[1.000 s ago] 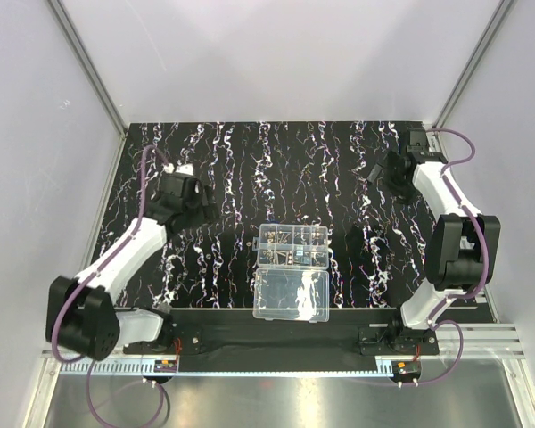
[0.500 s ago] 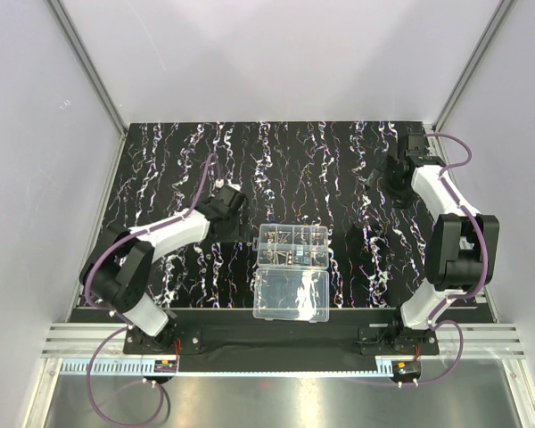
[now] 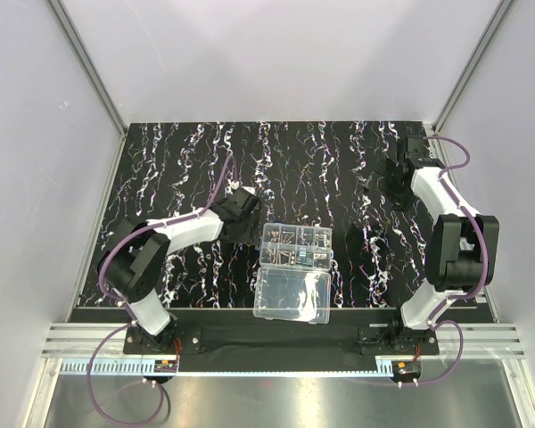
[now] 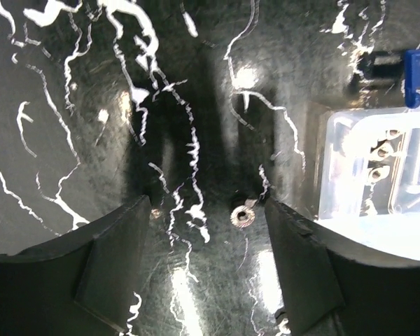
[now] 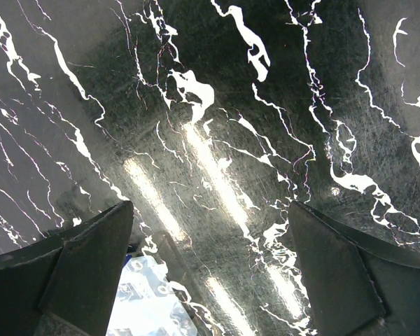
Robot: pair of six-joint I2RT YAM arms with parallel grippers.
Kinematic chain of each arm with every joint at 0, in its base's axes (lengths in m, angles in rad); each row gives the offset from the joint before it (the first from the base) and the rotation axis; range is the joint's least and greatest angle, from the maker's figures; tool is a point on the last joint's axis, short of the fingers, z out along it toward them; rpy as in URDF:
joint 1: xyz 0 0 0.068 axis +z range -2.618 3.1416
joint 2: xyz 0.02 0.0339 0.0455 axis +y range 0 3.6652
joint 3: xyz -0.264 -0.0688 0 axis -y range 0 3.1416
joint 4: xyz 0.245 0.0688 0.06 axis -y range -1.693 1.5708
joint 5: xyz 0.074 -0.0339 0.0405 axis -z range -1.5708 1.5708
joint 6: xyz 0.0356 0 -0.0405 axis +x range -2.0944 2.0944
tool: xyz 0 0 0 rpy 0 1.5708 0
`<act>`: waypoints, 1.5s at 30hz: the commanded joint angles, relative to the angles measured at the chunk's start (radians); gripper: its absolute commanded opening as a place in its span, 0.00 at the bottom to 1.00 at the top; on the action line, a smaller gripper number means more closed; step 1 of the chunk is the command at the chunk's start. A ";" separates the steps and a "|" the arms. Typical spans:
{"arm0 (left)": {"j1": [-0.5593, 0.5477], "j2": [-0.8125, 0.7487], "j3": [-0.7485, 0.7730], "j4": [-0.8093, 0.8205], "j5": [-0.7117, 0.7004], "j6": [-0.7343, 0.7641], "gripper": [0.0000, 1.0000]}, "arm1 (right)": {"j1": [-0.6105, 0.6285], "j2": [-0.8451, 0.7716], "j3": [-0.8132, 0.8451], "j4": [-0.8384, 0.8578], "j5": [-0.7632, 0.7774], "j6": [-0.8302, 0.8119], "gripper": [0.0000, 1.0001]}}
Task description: Sort the screws and nuts into containers
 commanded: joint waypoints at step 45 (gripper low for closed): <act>-0.077 -0.107 0.083 -0.121 -0.240 -0.042 0.11 | -0.002 -0.064 -0.014 0.000 -0.008 0.021 1.00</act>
